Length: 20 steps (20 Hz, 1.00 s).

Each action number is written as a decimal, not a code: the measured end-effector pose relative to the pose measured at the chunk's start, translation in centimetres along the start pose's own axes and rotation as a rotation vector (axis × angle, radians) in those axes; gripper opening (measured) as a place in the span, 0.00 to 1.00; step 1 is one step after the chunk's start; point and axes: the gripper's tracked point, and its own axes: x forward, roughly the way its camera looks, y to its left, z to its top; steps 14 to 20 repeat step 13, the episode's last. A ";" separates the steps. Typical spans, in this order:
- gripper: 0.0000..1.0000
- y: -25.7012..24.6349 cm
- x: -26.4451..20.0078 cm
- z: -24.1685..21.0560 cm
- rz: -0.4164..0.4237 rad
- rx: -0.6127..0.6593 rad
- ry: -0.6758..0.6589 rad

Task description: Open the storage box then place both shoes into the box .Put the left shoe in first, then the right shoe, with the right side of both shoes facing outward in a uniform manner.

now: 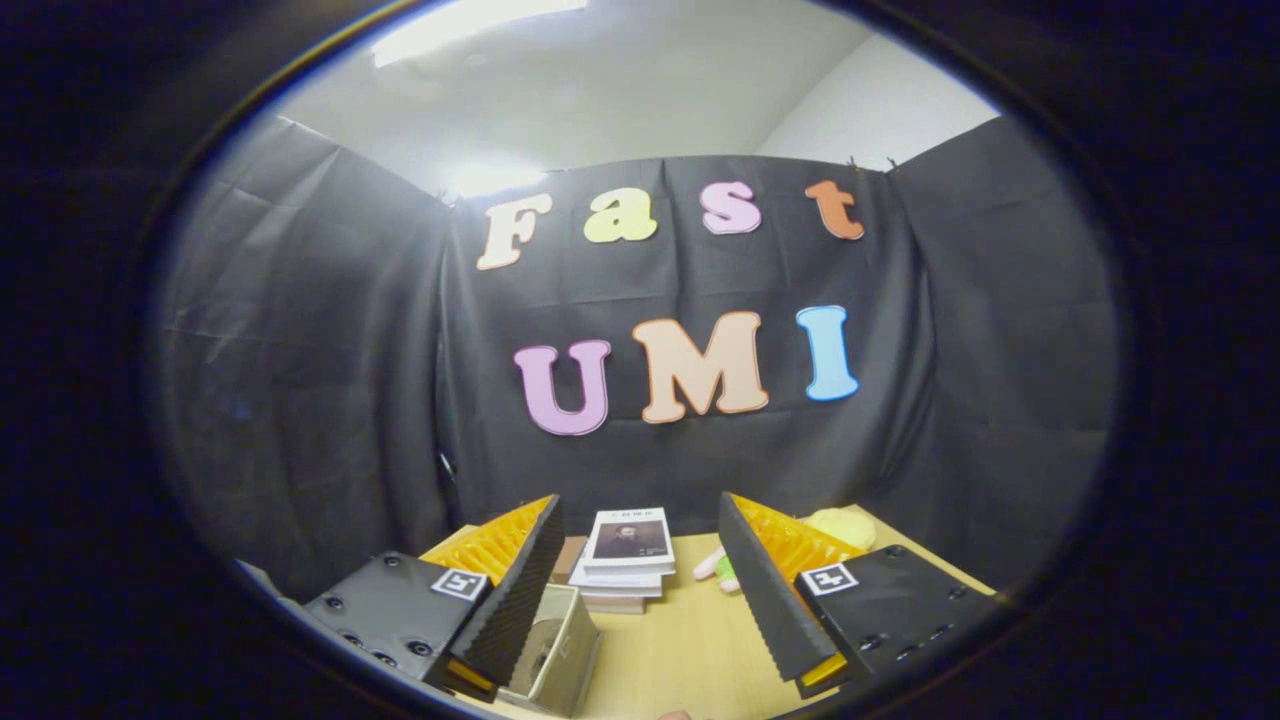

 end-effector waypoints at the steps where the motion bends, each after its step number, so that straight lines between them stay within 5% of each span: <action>1: 0.97 -0.3 0.1 0.1 -0.007 -0.009 -0.004; 20: 0.97 -4.0 2.5 -0.8 -0.011 -0.039 0.012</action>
